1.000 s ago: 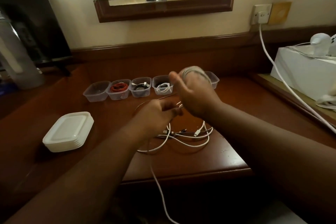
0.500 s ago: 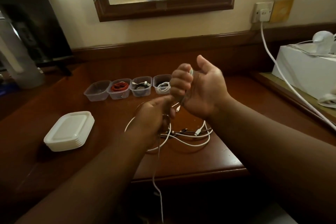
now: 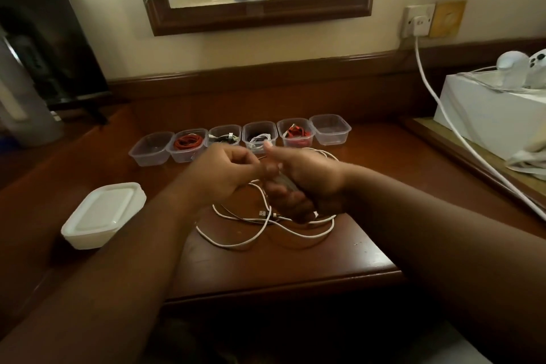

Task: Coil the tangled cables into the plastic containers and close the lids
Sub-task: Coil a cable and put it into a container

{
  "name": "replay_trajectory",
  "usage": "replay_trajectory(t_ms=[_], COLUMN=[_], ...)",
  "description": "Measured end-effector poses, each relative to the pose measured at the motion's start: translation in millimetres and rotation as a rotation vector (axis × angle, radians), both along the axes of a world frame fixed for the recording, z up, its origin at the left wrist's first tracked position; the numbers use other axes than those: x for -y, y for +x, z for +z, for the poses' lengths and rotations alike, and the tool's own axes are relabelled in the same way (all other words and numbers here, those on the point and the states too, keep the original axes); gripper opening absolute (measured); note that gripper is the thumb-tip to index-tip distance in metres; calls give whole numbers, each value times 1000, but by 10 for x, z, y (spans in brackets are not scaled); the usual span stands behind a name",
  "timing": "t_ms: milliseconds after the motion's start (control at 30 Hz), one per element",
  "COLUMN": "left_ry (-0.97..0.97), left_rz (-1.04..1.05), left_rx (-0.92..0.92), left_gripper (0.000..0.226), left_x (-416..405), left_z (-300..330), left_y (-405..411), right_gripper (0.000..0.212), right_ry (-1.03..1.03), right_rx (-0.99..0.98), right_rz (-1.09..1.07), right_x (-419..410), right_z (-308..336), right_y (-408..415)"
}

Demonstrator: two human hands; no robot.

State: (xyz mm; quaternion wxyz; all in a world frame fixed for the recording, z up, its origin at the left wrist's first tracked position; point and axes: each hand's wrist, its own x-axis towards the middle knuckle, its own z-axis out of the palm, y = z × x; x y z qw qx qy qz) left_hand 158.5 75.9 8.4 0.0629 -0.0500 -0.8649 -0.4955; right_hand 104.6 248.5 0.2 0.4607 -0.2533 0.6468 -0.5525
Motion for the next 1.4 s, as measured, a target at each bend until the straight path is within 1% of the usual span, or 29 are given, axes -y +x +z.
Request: replay_trajectory(t_ms=[33, 67, 100, 167, 267, 333, 400, 467, 567, 633, 667, 700, 733, 767, 800, 867, 933, 967, 1033, 1067, 1167, 1233, 1300, 1367, 1400], left_ry=[202, 358, 457, 545, 559, 595, 606, 536, 397, 239, 145, 25, -137, -293, -380, -395, -382, -399, -448, -460, -407, -337, -264, -121, -51], left_rz=[-12, -28, -30, 12, 127, 145, 152, 158, 76, -11, -39, -46, -31, -10, 10, 32, 53, 52, 17, 5, 11, 23, 9, -99, -171], left_rx=[47, 58, 44, -26, -116, -110, -81, -23, 78, 88, 67, 15, -64, -153, -234, -336, -410, -457, -563, -604, -660, -647, -575, -364, -256], left_gripper=[35, 39, 41, 35, 28, 20, 16, 20, 23, 32, 35, 35, 33, 30, 27, 18, 6, 7, 14, 17, 26, 33, 45, 54, 54], left_x=[-20, -59, -105, -189, -292, -349, -408, -446, -482, -477, -462, -449, -419, -387, -345, -256, -178, -150, -107, -102, -82, -57, -16, 6, 18], left_z=[-18, -42, -63, -62, -42, -35, -23, -45, -156, -217, -241, -244, -238, -218, -191, -118, -55, -37, -40, -43, -23, -39, -107, -173, -212], left_y=[6, 9, 12, 13, 25, 42, 57, 60, 80, 100, 100, 99, 89, 80, 69, 39, 4, -17, -84, -112, -184, -210, -250, -290, -317], right_gripper=[70, 68, 66, 62, 58, 56, 52, 49, 53, 55, 53, 51, 51, 55, 60, 71, 74, 72, 68, 69, 69, 71, 76, 78, 78], right_ry=[-113, -204, -278, -405, -603, -746, -885, -999, -1070, -995, -900, -766, -617, -488, -396, -274, -157, -102, -33, -18, 7, 12, -35, -93, -110], right_rx=[108, 177, 223, 286, 354, 422, 481, 443, 264, 51, -98, -281, -480, -657, -784, -894, -913, -890, -842, -836, -826, -720, -535, -351, -297], right_rz=[35, 56, 63, 41, -3, -39, -134, -327, -619, -728, -762, -790, -809, -805, -778, -729, -703, -689, -652, -630, -534, -433, -315, -180, -106], right_x=[-9, -4, 13, 45, 63, 72, 97, 121, 101, 62, 50, 39, 31, 28, 25, 5, 0, 9, 26, 31, 39, 37, 18, -12, -18], right_z=[35, 64, 87, 111, 117, 130, 157, 183, 256, 286, 271, 238, 196, 148, 99, 28, 19, 22, 48, 59, 71, 35, -22, -79, -110], right_y=[-4, 6, 29, 65, 91, 121, 186, 225, 161, 76, 31, -6, -32, -46, -55, -68, -89, -106, -122, -122, -120, -130, -146, -169, -191])
